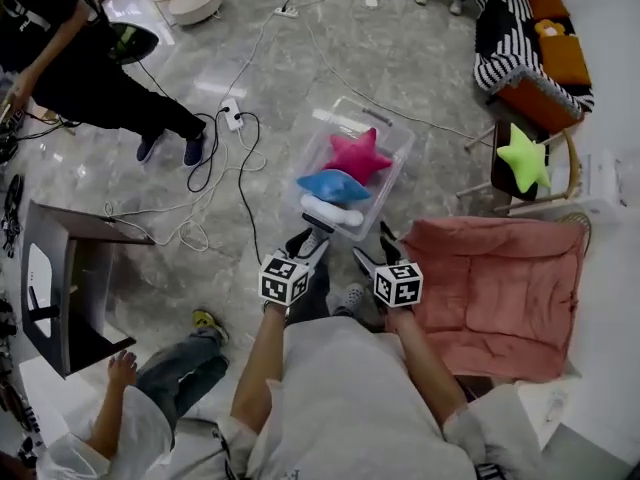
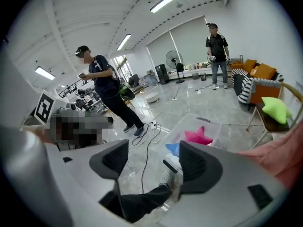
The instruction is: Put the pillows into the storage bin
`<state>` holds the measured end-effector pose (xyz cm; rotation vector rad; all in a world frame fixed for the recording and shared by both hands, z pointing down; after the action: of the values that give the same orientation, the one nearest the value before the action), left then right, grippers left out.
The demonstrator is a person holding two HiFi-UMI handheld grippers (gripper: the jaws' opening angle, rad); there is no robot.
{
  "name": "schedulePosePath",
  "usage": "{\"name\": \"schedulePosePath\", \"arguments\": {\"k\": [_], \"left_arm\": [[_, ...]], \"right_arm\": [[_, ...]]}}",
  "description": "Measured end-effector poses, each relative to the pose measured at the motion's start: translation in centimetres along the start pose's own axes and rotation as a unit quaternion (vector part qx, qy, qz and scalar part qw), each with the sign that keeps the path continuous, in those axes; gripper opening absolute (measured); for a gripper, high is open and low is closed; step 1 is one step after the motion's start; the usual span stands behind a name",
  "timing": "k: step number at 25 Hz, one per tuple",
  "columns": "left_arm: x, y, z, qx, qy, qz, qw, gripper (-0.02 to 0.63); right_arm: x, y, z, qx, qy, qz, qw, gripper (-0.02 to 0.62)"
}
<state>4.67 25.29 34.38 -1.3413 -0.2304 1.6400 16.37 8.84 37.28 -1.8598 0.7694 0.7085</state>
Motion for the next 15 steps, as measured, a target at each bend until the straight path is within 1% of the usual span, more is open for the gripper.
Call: {"name": "schedulePosePath", "arguments": {"k": [3,8,15], "left_arm": [[0.8,-0.7,-2.4,0.010,0.011,-0.014,0.9998,0.193],[1.8,-2.4,-5.3,0.000,0.020,-0.008,0.9998,0.193],[4.1,-2.9,-6.0,-0.003,0.046,-0.020,0.9988,0.193]], "right_arm": [[1.9,-1.3,-0.2,-0.007,0.007,-0.011,1.000,0.331],[3.4,-3.0,-0.5,0.003,0.005,-0.009,1.000,0.331],[3.3,-3.9,0.6,0.016,0.027,-0.021,0.999,0.331]]}}
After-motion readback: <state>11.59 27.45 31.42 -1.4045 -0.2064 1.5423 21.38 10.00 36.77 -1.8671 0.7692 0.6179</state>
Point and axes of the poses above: the fingertips, and each gripper's own axes: x backward along the fingers, z to its left, y out of its top, the point moved 7 cm from there along x, backward along the fingers, and after that the axes turned 10 degrees about z, right-handed, at the moved point
